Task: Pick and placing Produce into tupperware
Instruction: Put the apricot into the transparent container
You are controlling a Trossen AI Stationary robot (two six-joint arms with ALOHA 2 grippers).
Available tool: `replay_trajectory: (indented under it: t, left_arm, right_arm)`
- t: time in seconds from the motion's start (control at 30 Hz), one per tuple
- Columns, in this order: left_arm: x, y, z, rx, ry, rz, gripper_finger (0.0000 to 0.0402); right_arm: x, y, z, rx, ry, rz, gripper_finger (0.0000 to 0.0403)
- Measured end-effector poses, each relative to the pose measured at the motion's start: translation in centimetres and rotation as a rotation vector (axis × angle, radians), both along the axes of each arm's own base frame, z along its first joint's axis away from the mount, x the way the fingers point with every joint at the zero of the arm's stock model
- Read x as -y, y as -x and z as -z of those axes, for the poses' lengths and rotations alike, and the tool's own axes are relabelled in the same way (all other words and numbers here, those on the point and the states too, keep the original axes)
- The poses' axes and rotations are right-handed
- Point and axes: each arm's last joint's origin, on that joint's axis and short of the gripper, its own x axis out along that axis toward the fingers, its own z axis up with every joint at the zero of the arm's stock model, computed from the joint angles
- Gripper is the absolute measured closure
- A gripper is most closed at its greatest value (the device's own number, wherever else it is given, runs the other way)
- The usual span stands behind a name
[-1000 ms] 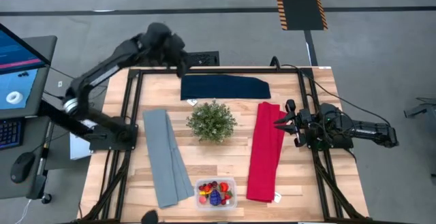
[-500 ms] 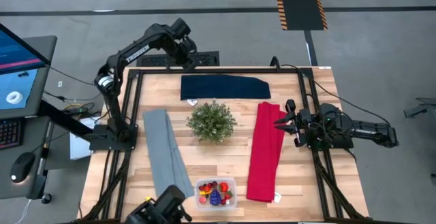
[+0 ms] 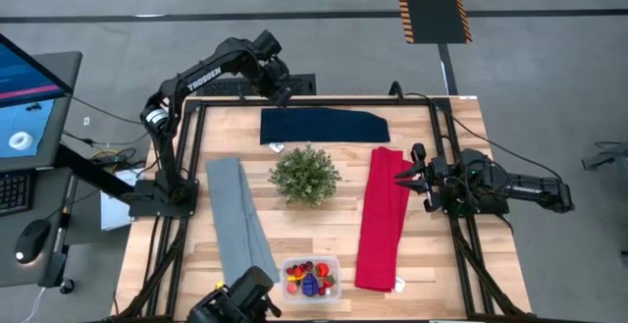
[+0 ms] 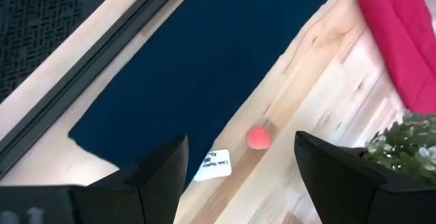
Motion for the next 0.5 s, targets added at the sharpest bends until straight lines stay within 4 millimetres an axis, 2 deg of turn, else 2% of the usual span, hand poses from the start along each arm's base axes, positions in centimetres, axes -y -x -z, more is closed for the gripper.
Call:
replay_trajectory:
  t: [0.23,0.5]
  left_arm:
    - [-0.20,0.12,0.07,-0.053,-0.034,-0.073,0.0143]
    - [0.44,-0.44,0.13,-0.032,0.077,-0.203,0.0143]
  right_arm:
    - [0.00,0.00,0.00,0.000,0.000,0.000,0.0310]
    - [0.00,0.00,0.00,0.000,0.000,0.000,0.0310]
